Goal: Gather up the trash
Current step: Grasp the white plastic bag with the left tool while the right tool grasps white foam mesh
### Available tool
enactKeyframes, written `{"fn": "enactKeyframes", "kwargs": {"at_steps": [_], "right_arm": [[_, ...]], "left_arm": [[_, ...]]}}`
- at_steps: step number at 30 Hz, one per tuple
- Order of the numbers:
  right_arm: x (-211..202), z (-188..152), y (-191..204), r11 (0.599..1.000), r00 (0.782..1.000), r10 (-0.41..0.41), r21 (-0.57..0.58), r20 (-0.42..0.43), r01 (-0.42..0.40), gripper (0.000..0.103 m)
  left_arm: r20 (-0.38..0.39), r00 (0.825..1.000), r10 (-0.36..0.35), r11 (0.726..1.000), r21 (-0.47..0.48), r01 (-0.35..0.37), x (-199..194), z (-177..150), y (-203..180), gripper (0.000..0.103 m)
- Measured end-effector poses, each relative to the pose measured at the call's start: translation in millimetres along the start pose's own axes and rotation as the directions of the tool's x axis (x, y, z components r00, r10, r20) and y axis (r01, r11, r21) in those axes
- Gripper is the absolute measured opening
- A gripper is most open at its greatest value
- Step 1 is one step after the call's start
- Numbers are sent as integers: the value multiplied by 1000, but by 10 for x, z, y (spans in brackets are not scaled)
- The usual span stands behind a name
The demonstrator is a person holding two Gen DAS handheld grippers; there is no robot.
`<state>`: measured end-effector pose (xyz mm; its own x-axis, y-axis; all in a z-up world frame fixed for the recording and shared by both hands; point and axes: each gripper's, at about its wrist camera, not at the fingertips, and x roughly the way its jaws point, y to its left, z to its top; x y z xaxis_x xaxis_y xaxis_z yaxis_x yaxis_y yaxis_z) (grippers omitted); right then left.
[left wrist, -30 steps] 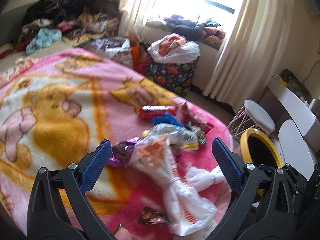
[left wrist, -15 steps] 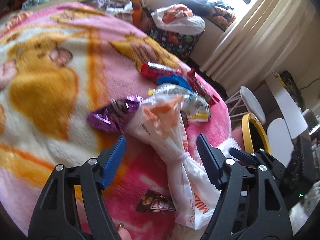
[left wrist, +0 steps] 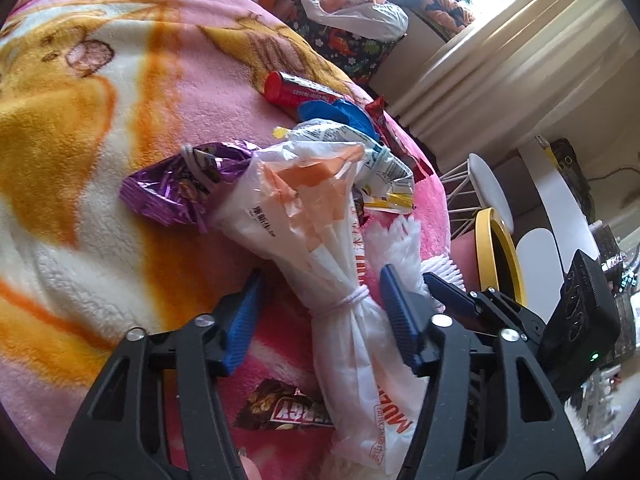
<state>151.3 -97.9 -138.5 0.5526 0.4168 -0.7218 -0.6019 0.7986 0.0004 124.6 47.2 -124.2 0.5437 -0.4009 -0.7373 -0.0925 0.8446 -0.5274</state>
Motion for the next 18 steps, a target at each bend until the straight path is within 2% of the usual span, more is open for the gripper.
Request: {"fn": "enactKeyframes", "kwargs": {"at_steps": [2,7,14,15,18], "right_arm": [[-57,6,-55,999,1000,10,38,18,-11,22],[-215,1,-111,995,997,32,97,74,-39,17],[-424,25,-66,993,989,51,102,136,-65,11],[-443,38,-64,993,989,47,99,142,-62,2],[-456,49,-66,992,988,56,107,145,-72,1]], "left_arm": [[-2,1000,-6,1000,5,6,14,-3,-21,37],[30,1000,-4,1000,20,4,-36,-8,-104,28],[121,992,-23,998,56,16,-319,40,-220,27],[133,991,-23,998,59,16,-356,52,-223,27],[174,984,-24,997,70,12,-482,80,-255,27]]}}
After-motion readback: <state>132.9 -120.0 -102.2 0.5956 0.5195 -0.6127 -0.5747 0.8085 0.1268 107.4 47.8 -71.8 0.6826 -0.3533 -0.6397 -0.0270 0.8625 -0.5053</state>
